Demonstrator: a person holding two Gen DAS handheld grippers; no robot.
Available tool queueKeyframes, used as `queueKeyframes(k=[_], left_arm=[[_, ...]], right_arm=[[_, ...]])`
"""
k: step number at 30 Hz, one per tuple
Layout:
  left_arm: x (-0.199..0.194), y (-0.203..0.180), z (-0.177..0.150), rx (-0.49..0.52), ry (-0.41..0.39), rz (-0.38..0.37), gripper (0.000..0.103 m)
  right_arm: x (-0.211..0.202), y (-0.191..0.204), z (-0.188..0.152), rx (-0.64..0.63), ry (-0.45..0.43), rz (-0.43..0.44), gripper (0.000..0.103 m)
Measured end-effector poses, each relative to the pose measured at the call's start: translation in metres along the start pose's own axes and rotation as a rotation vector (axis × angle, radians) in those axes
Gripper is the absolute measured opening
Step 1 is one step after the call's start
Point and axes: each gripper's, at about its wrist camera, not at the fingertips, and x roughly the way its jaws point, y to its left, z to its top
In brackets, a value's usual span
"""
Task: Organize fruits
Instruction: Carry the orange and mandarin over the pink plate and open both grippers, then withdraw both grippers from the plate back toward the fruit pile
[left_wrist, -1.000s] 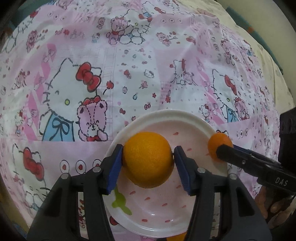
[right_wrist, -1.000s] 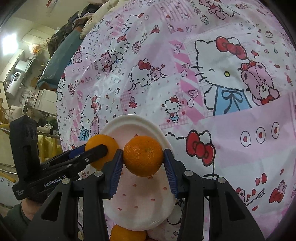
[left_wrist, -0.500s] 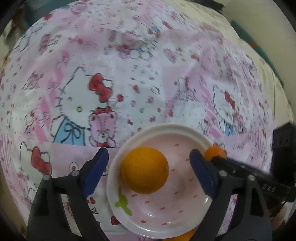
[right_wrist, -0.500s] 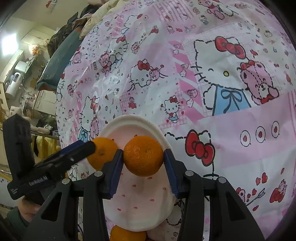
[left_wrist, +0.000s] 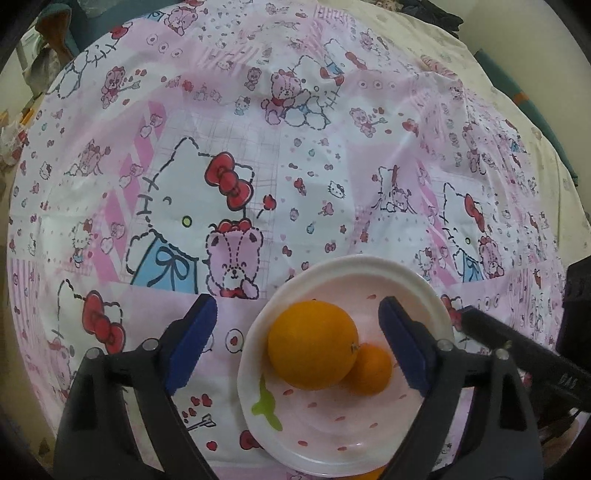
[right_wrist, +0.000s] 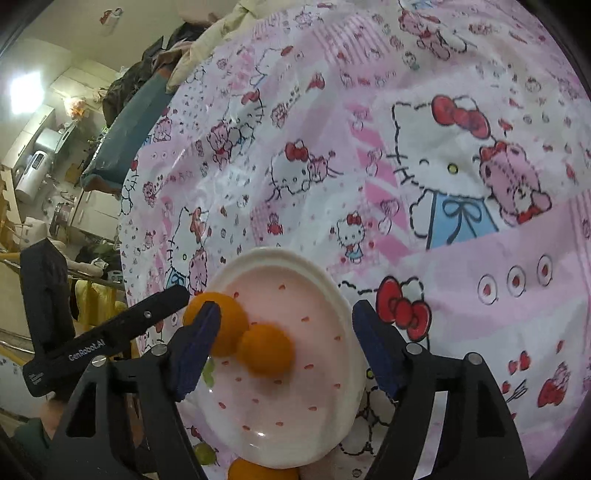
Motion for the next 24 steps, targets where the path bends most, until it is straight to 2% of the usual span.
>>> queueKeyframes(k=[5, 11, 14, 19, 24], left_arm=[[-0.006, 0.004, -0.001, 0.026, -0.033, 0.049, 0.087], [-0.025, 0.007, -0.011, 0.027, -0.058, 0.057, 0.087], [-0.04, 0.001, -0.019, 0.062, -0.089, 0.066, 0.087], [-0.059, -0.009, -0.036, 0.122, -0.123, 0.082, 0.087], [-0.076, -0.009, -0.062, 0.139, -0.131, 0.067, 0.087]], right_arm=[[-0.013, -0.007, 0.004, 0.012, -0.038, -0.035, 0.076], [-0.032, -0.005, 0.001, 0.006, -0.067, -0.06, 0.079], [-0.047, 0.003, -0.008, -0.008, -0.089, -0.063, 0.085], [-0.068, 0.02, -0.024, -0.058, -0.114, -0.077, 0.086], [-0.086, 0.026, -0.045, -0.08, -0.161, -0.149, 0.086]])
